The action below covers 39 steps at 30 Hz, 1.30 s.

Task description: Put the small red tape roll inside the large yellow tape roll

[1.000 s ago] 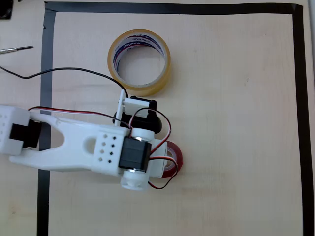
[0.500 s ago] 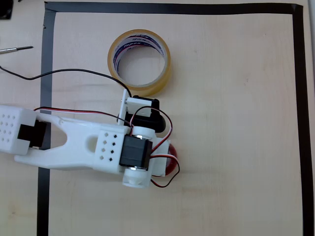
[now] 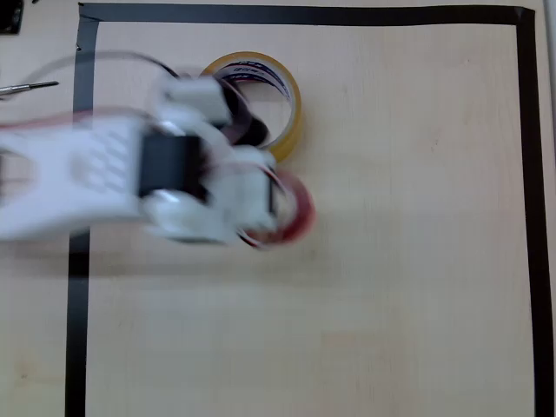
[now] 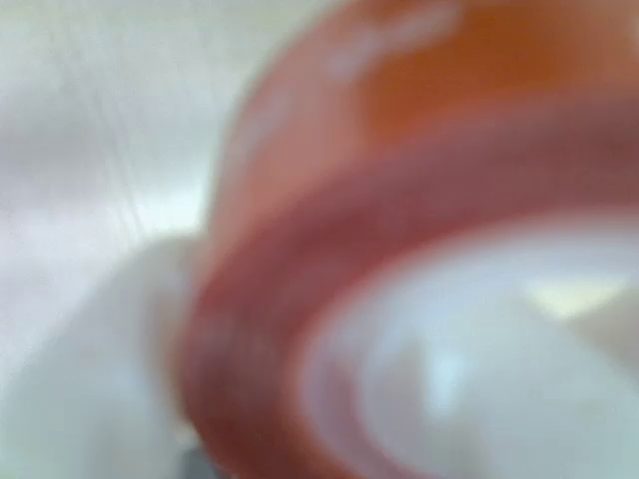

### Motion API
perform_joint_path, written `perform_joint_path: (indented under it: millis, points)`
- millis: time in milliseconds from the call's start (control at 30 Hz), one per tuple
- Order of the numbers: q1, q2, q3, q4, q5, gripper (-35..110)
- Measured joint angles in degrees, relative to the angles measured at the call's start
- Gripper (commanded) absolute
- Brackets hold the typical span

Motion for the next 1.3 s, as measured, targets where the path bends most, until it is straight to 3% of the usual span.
perform_joint_path:
  millis: [267,467,1300]
  points:
    - [-10.72,17.58,16.08,0.09,0.0,0]
    - [-15.73,17.67,20.39,-1.14,0.0,0]
    - [-18.9,3.78,23.91,-13.54,0.79,0]
